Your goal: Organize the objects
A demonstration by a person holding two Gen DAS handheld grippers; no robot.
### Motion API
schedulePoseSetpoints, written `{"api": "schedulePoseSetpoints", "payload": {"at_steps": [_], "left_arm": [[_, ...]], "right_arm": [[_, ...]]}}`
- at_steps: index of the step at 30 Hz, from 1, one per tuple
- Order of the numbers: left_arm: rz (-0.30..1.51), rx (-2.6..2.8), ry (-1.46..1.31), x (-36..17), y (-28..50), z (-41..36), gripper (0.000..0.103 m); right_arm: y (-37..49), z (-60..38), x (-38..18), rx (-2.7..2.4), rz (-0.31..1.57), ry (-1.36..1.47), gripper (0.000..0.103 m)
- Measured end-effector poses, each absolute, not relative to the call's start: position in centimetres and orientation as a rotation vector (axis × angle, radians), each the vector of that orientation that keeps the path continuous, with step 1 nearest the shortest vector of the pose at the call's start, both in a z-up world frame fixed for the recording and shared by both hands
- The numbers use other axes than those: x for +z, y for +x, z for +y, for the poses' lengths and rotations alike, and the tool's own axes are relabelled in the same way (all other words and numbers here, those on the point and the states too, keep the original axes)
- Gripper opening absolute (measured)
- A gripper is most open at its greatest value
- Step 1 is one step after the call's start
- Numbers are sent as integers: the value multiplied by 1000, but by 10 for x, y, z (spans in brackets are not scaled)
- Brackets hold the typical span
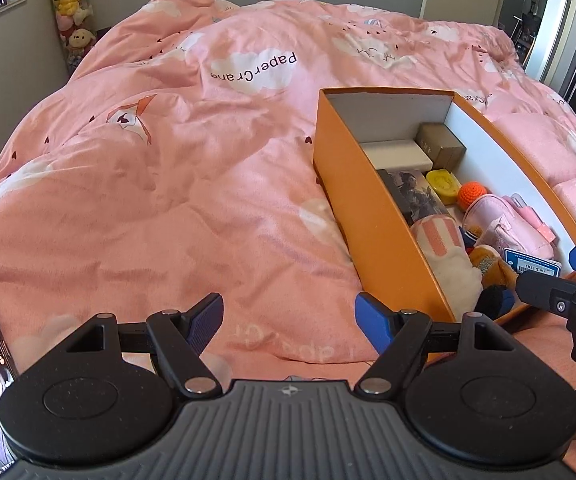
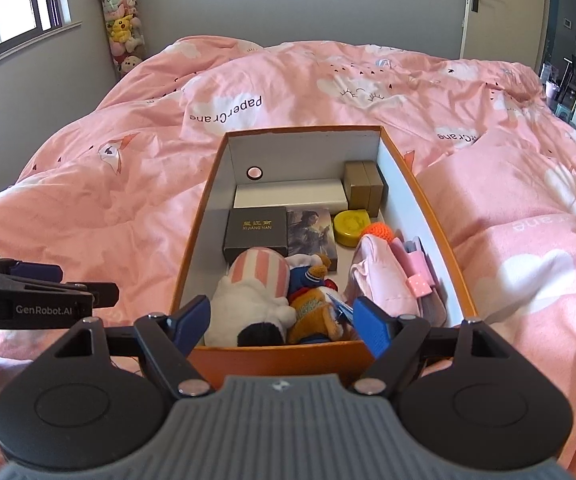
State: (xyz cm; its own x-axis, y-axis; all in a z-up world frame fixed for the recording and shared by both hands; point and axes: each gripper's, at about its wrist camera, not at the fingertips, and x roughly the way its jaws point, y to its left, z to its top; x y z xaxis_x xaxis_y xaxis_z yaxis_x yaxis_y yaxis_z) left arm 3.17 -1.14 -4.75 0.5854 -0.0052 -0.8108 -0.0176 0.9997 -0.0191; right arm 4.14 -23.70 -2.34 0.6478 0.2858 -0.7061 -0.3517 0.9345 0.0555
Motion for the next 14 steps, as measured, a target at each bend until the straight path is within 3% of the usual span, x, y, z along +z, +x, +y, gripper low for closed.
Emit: {"api": "schedulePoseSetpoints", "payload": {"at_steps": [14], "left_arm": [[947,17,-23,-47,34,-8,88]], "right_arm": [[45,-235,-26,371,801,-95,80]]}}
